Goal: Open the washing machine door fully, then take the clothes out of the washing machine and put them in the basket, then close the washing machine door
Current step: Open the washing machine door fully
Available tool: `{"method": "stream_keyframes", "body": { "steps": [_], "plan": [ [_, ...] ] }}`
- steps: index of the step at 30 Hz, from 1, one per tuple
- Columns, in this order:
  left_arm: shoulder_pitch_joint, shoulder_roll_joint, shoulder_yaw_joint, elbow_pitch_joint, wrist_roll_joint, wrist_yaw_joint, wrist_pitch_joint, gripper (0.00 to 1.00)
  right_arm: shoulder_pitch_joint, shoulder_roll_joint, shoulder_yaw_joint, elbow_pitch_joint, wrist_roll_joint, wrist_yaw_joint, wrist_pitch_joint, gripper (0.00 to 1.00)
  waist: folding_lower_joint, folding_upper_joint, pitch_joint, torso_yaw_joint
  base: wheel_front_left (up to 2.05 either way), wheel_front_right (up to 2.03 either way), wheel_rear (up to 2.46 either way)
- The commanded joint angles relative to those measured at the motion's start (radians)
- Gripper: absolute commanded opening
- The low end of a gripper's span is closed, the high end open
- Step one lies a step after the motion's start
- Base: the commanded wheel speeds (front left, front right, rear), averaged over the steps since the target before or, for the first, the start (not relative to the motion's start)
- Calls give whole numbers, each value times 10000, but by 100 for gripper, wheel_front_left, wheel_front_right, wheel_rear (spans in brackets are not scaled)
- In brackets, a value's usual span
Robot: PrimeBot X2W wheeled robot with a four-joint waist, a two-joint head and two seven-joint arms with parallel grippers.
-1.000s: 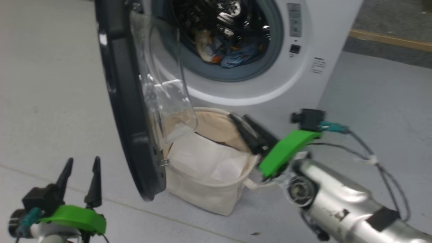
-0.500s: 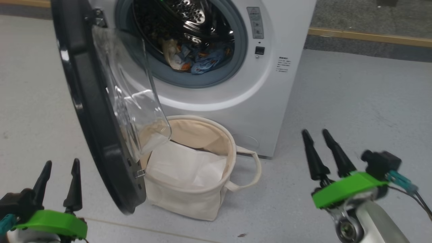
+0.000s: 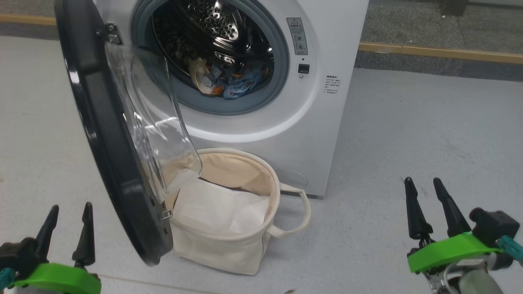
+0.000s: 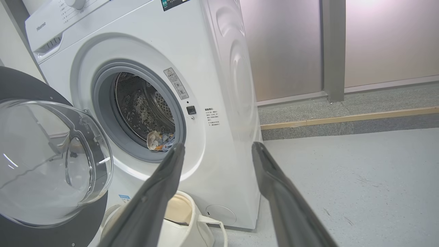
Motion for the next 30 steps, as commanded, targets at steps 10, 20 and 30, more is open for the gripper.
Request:
{"method": "stream_keyframes", "body": {
  "steps": [10, 20, 30],
  "plan": [
    [-437, 412, 245, -229, -228, 20, -41, 100, 231, 75, -31, -130, -470, 8, -122, 100, 0, -1, -8, 81, 0, 0, 0],
    [-575, 411, -10, -119, -251, 13, -56, 100, 111, 209, -117, -66, -704, 8, -122, 100, 0, -1, 167, 79, 0, 0, 0],
    [-604, 431, -100, 8, -344, 41, -116, 100, 69, 224, -122, 23, -979, 8, -122, 100, 0, -1, 153, 111, 0, 0, 0]
  ]
}}
